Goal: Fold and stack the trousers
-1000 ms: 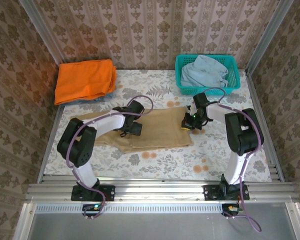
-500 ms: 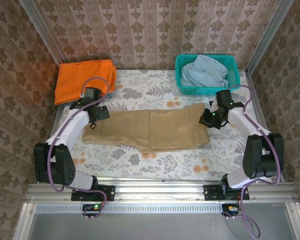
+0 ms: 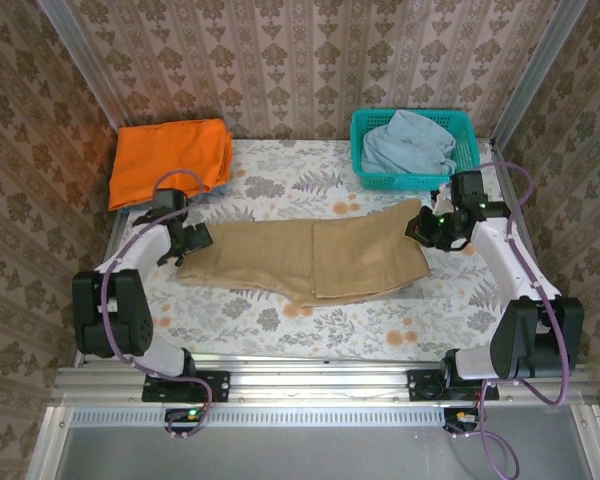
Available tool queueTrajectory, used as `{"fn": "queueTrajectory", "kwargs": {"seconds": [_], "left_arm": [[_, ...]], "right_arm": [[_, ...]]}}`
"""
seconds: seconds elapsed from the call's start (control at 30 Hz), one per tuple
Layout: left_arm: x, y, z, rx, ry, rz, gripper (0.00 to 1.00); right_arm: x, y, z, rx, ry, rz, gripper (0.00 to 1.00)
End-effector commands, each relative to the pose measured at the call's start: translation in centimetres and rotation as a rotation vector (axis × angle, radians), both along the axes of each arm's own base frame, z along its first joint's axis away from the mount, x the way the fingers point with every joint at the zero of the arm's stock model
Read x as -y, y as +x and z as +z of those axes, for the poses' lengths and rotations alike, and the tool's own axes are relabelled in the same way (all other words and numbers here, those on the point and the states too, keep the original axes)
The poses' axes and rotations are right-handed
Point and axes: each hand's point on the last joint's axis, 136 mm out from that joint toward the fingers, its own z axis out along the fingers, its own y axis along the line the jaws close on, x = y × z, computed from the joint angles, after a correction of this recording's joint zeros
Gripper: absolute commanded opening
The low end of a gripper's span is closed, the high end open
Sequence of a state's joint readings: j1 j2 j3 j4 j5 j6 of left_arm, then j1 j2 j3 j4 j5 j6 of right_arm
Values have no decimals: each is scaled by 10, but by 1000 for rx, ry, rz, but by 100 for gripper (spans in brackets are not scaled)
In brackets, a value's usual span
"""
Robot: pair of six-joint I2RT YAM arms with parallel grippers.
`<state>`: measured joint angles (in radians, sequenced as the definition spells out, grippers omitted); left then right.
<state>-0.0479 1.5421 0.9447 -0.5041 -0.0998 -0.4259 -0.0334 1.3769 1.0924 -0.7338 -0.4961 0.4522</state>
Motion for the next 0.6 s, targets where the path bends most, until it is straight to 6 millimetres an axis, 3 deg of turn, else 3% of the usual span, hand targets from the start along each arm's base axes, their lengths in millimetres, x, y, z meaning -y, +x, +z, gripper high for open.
{"fn": "queueTrajectory", "kwargs": {"seconds": [0.0, 0.17, 0.47, 0.57], "left_arm": [[21, -8, -23, -39, -22, -47, 96], [37, -37, -45, -109, -15, -69, 92], [106, -101, -44, -138, -13, -209, 92], [126, -113, -40, -117, -26, -249, 93]], "right_arm": [[-24, 7, 26, 43, 76, 43, 0], [-32, 19, 36, 45, 65, 57, 0], [-12, 31, 59, 81, 19, 62, 0], [-16, 33, 71, 102, 28, 69, 0]]}}
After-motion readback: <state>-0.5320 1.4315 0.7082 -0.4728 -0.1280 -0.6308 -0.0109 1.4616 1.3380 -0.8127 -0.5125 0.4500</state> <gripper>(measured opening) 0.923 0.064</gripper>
